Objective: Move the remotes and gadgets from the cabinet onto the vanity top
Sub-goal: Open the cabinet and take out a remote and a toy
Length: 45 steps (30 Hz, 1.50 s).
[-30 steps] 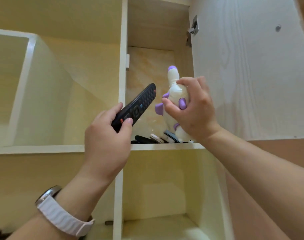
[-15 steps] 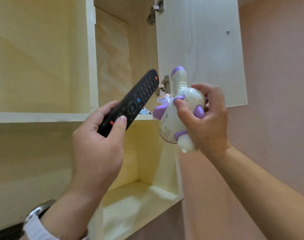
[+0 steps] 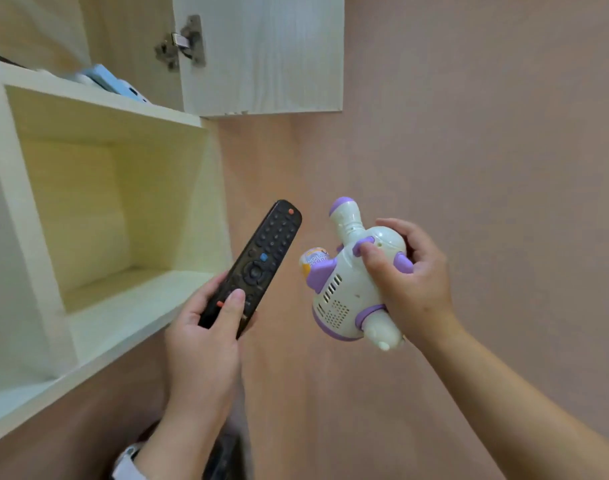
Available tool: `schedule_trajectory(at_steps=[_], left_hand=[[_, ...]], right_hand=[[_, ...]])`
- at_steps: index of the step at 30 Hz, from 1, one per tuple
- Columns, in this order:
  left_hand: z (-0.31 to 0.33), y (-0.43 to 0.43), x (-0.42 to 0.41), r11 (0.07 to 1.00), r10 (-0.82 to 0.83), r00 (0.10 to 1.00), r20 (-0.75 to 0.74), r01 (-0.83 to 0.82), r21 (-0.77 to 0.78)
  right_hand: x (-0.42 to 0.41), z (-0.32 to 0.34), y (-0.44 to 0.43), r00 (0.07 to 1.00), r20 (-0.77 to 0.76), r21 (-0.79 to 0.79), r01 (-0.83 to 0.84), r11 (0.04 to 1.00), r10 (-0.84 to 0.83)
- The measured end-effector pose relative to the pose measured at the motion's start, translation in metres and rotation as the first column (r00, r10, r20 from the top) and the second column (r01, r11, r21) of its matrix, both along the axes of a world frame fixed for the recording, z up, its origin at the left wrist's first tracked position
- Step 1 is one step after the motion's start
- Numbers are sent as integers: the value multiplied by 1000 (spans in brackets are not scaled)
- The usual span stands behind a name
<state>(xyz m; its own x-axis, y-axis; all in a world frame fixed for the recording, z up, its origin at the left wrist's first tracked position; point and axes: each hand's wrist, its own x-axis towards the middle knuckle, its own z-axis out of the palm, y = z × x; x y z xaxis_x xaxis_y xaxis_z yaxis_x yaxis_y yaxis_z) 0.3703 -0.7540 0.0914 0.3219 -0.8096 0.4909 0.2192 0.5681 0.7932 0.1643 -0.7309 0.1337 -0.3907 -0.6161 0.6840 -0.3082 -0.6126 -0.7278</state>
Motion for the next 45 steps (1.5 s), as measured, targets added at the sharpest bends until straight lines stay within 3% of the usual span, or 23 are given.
schedule_trajectory(at_steps=[5,11,15,22,28,36,45], left_hand=[[-65,14,-53,941,-242,960,-143,268,206],[-121,87,-133,743,-493,819,-293,572,349],[-151,157,-191,634,-587,739,-330,673,380],[-176,292,-288,439,-740,610,-284,758,482],[-180,398,-379,257,-855,443,-271,814,521],[-183,493,-475,-30,-931,175,-320,837,546],[-209,538,-588,-288,-929,-83,-361,775,562]], right_hand=[[-50,-59,53,995,36,171,81,982,-89],[-120,-120,154,975,68,331,180,926,-214],[-168,-150,242,950,92,397,239,886,-298],[-242,-182,399,897,65,486,354,799,-436],[-298,-200,532,786,59,533,496,685,-615],[-350,-215,654,574,117,569,630,529,-810],[-412,-237,719,320,77,645,706,292,-944]])
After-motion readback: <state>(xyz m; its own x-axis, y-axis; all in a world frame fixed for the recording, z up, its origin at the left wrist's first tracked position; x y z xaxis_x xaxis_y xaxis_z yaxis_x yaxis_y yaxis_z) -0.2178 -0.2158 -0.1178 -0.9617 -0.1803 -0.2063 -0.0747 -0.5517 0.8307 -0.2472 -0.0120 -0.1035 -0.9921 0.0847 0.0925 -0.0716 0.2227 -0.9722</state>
